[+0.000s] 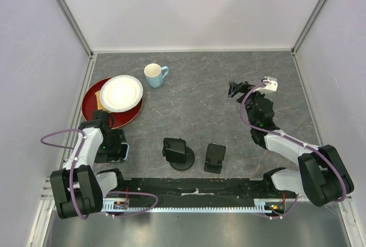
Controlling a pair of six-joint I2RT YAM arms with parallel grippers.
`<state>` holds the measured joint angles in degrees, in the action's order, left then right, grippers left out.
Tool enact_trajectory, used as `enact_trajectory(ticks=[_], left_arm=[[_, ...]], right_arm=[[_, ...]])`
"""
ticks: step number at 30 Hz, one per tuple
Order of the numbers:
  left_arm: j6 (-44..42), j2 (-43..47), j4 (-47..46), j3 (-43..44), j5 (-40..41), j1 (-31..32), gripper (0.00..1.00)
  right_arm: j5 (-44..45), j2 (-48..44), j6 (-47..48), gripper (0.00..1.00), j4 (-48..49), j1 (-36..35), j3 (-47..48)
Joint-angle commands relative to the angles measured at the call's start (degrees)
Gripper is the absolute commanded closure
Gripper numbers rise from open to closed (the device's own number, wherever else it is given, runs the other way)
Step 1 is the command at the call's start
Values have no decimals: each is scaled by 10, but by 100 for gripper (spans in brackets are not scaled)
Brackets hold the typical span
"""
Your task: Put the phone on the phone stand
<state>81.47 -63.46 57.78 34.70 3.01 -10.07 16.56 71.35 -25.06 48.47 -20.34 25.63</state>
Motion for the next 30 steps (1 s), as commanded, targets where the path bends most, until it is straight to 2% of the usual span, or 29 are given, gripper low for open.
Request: enact_trajectory(ticks=[1,12,18,21,24,25,28,30], left_arm=[[38,-15,-28,-4,23,-14,0],[33,-61,-42,-8,37,-22,1],[24,-80,-81,-24,39,-27,3],[18,-88,-85,-28,39,-28,12],[12,-78,-100,-36,31,-28,35],[7,-71,-107,-41,16,-28,53],[-2,-55,-135,-60,-14,-26,76],[-8,-57,-136,-65,-26,-23,77]], right_arm=[[-5,-1,6,2,41,1,-8],[-7,-7,5,2,54,2,-16],[-6,-9,4,2,53,2,-18],[-4,-10,5,2,55,2,-20],[-5,-8,5,2,56,2,-19],[-5,-6,3,2,56,2,-19],[-6,-4,3,2,53,2,-15],[-7,-2,2,2,51,1,-15]])
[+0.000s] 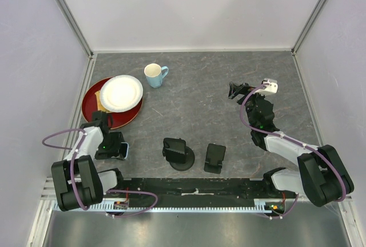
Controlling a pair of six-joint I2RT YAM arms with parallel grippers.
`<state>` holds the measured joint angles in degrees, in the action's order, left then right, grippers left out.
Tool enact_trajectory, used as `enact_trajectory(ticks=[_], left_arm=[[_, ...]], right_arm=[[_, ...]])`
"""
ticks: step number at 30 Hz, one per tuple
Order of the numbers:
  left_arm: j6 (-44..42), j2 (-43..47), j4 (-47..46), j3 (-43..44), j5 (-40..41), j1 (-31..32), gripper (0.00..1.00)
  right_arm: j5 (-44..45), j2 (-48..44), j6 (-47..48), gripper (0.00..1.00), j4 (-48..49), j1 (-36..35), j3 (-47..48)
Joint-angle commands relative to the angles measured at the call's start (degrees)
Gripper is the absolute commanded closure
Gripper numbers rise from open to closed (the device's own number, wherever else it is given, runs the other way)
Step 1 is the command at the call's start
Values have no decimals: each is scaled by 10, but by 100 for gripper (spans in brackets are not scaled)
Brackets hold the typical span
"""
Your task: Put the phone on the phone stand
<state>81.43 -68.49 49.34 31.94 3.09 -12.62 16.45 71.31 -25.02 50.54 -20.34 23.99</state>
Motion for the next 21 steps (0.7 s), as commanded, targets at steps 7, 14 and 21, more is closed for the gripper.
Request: enact_trajectory(ticks=[7,14,21], left_arm=[[28,-18,-36,-19,-53,89,83],[94,-19,-12,7,-71,212,74],[85,20,59,52,14,211,2]], right_arm=[[-10,4,-2,2,31,2,6],[-12,4,-1,2,30,2,7],[-16,4,-2,2,31,2,6]])
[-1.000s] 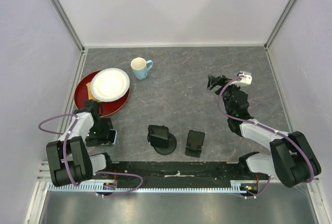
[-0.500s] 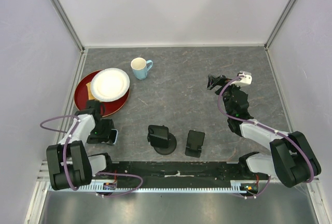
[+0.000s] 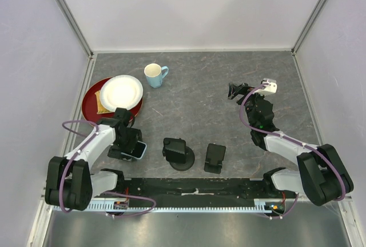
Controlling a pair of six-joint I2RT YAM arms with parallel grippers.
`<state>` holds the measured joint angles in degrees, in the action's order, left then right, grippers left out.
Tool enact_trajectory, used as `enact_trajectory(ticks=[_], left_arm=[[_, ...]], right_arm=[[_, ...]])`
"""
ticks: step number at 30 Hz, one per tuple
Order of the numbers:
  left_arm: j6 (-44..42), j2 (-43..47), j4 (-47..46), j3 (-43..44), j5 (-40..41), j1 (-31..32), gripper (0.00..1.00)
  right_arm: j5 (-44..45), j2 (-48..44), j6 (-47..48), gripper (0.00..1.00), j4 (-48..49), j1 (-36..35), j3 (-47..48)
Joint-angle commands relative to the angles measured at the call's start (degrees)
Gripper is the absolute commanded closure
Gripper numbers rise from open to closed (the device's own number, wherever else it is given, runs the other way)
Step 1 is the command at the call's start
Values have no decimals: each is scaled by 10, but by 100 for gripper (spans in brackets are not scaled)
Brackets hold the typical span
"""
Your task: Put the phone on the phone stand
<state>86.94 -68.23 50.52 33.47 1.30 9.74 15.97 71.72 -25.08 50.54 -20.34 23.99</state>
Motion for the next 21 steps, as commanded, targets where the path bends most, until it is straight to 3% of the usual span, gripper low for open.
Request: enact_trajectory(ticks=[1,7,21], left_arm=[[8,17,48,41,38,-37,2],[-70,-28,23,52,29,-116,0],[-104,-114,5,74,41,-144,0]], right_arm=[[-10,-1,-1,2,32,1,4],[-7,-8,0,2,37,1,-2],[-5,-9,1,2,45,2,-4]])
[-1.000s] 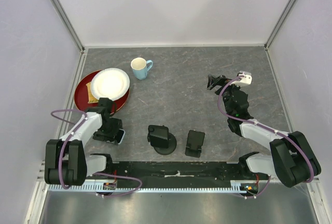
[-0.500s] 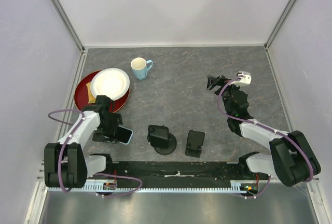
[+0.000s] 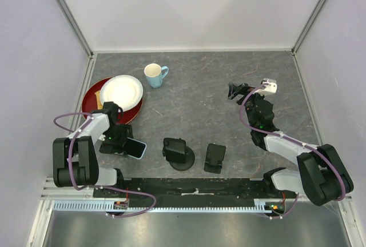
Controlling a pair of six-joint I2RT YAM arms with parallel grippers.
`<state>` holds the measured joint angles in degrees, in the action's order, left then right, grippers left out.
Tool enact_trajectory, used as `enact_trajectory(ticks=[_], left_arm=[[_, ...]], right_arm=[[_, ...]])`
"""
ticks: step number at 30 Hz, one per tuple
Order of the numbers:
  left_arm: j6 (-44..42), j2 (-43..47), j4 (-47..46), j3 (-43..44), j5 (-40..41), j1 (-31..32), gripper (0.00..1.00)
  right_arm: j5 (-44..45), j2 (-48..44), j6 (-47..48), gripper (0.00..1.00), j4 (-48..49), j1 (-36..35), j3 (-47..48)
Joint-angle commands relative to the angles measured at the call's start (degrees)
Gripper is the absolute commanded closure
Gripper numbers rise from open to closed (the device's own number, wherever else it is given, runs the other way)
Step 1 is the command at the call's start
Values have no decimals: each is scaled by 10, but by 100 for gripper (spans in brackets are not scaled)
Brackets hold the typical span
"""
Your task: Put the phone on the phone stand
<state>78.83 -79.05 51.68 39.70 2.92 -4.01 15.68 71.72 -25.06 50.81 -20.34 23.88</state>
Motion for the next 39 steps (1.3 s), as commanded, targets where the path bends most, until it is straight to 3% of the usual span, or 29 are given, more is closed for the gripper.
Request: enact_trajectory(ticks=[1,20,21,22,24,25,27,28,29,39], left_arm=[[-23,-6,-8,10,27,-7,0],[-26,9,-67,-49,42,-31,9],[-27,7,-75,-51,40,-31,13],[-27,6,-76,-52,39,-31,37],[-28,6,-76,-54,39,-31,62],[-31,6,-73,-53,42,-31,69],[-32,12,-62,-46,47,-31,71],[-32,13,-56,-42,53,-31,88],[-32,20,-50,-40,57,-31,95],[-45,114,-14,-24,77,-31,98]], right_arm=[[-2,-8,1,2,42,2,-4],[-2,-8,-2,2,41,2,-4],[-2,-7,-2,2,40,2,-3],[-2,-7,-2,2,40,2,-2],[-2,-7,-2,2,40,3,-3],[-2,-7,-2,2,41,2,-3],[0,-8,-2,2,43,2,-4],[1,-8,-2,2,44,2,-5],[2,-9,-1,2,43,2,-5],[4,-9,-3,2,39,1,-4]])
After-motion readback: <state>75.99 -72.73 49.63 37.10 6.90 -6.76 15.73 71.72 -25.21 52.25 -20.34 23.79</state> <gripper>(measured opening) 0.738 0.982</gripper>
